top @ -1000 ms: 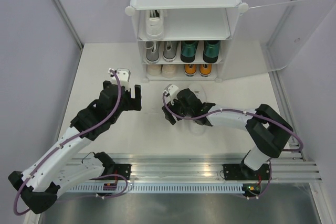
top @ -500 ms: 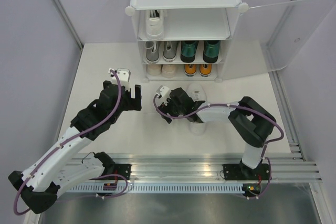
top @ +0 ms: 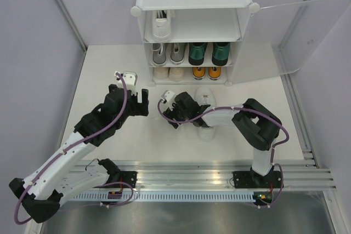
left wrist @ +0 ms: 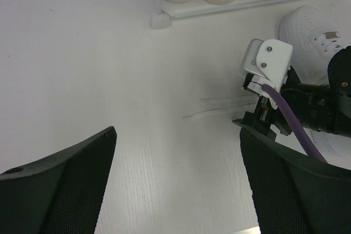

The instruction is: Place and organize the shoes in the shoe cabinet

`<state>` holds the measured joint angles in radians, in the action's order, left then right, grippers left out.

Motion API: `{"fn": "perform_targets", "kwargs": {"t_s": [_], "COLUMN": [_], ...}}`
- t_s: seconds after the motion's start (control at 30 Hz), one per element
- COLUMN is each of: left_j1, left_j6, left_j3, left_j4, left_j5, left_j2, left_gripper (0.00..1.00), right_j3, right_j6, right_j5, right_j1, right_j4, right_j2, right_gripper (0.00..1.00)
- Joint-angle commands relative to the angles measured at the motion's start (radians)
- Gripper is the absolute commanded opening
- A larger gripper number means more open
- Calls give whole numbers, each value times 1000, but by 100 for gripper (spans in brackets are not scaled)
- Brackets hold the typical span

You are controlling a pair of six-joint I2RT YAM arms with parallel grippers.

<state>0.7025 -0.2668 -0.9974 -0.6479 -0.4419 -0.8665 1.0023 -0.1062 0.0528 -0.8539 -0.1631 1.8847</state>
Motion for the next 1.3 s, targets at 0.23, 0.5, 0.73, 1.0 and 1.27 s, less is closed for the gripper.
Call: {"fn": "perform_targets", "kwargs": {"t_s": [0.23,0.5,0.73,1.0,1.27], "left_j1": [-1,-1,0,-1,-1], "left_j6": [26,26,26,26,26], "left_j3": [-3,-3,-3,-3,-3], "left_j4": [31,31,33,31,33], "left_j5": [8,8,8,8,8], "left_j2": [3,4,4,6,9], "left_gripper": [96,96,96,96,96], "right_j3": [32,35,33,29,15], "right_j6": [-12,-9,0,7,22], "right_j5": [-19,-8,15,24,21], "right_j1": [-2,-2,1,6,13], "right_j4": [37,63,77,94,105], "right_j2": [51,60,65,50,2], "right_gripper": [60,45,33,17,1]}}
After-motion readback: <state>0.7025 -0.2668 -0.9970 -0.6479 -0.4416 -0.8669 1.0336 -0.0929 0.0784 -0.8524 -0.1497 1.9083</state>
